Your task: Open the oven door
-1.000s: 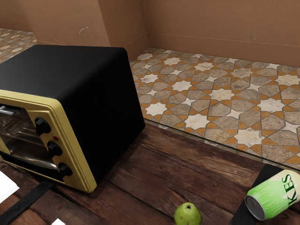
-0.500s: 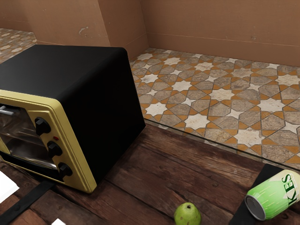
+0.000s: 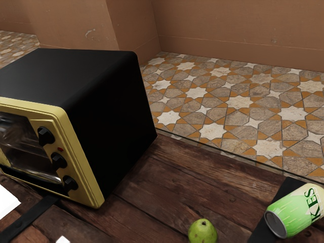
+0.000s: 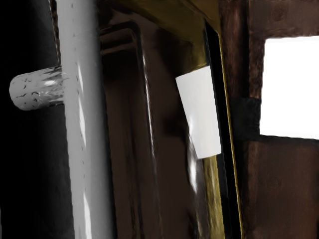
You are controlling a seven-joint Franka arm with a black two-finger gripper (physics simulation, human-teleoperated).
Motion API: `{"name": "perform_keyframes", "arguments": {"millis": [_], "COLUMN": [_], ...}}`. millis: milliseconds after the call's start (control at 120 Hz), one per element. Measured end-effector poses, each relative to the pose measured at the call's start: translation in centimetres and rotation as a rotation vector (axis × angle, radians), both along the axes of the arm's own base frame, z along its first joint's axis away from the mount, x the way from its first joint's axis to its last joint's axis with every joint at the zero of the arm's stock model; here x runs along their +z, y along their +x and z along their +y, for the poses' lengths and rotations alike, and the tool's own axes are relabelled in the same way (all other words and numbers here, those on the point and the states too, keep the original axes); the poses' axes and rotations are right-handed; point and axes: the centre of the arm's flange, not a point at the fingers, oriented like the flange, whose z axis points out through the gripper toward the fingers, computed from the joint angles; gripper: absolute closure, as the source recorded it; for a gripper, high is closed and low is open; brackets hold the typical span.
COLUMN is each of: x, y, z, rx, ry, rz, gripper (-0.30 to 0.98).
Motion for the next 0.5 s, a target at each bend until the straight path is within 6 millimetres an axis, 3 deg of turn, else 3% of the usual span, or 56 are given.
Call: {"name": "perform_keyframes", "arguments": {"millis": [8,17,50,67,83,100,108,117,133,150,167,192,233,283,317,342,375,408,450,500], "x": [-0.5,3.0,0.8,0.7,2.1,6.2,8.6,10.7,15.8,20.7,25.5,29.9,32.7,33.0,30.7,27.2,22.6,19.0,13.0,8.2], "y": [-1.6,2.3,-13.1,-21.1,-27.8,-32.4,-33.7,-34.7,-34.5,-32.0,-28.0,-22.5,-16.1,-9.2,-0.5,7.3,15.1,19.6,25.1,28.6], "z": [0.4,-2.4,2.7,3.5,3.1,1.5,0.3,-0.9,-3.8,-7.0,-10.9,-16.0,-21.6,-26.8,-29.7,-31.7,-34.1,-35.0,-34.3,-32.4], "rx": [0.021,0.004,0.226,0.349,0.449,0.514,0.531,0.542,0.538,0.505,0.446,0.36,0.267,0.178,0.094,0.031,-0.018,-0.014,0.011,0.101], "ry": [-0.01,0.06,-0.034,-0.055,-0.052,-0.02,0.004,0.025,0.084,0.149,0.227,0.293,0.305,0.272,0.213,0.158,0.09,0.022,-0.083,-0.173], "rz": [-0.003,0.024,-0.054,-0.103,-0.16,-0.234,-0.265,-0.292,-0.336,-0.354,-0.356,-0.351,-0.339,-0.302,-0.204,-0.095,0.034,0.124,0.256,0.362], "gripper": [0.0,0.0,0.02,0.02,0.01,0.01,0.01,0.01,0.01,0.01,0.0,0.01,0.01,0.0,0.0,0.0,0.0,0.0,0.0,0.0]}}
